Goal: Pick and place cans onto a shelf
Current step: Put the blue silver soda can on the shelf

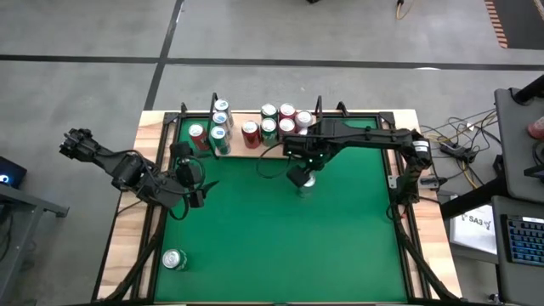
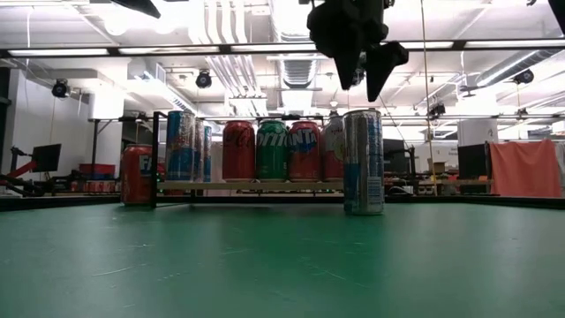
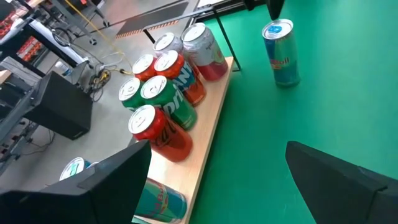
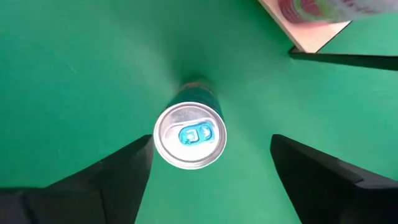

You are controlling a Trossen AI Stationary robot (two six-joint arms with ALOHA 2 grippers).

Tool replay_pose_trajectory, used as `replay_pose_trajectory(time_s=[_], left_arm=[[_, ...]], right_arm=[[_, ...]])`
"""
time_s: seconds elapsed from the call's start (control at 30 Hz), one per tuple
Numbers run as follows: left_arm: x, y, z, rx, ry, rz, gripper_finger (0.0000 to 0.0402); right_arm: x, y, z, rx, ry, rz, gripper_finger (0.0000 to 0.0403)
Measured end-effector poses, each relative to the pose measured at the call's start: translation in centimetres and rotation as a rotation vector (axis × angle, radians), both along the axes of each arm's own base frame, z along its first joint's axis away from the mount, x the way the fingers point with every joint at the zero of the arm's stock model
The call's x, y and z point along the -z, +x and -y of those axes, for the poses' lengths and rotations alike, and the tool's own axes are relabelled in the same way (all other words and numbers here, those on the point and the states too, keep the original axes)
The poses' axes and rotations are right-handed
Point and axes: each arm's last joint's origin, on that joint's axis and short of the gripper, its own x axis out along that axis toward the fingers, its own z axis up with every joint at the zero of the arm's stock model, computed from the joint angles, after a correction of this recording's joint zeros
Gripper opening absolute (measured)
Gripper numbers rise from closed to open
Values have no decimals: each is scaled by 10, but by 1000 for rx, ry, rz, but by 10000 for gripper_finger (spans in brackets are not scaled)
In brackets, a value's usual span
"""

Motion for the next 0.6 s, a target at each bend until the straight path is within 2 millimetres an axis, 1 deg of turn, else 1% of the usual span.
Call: replay_pose_trajectory(time_s=[0.17,0.4,0.6], left_arm=[[-1,-1,0,2,11,-1,356],[-1,-1,-1,-11,26,6,356],[-1,-1,-1,-11,26,5,356]], right_arm=[[14,7,-6,-7,7,-40,329],[36,17,-11,-15,13,-106,329],[42,21,-12,-13,14,-121,328]])
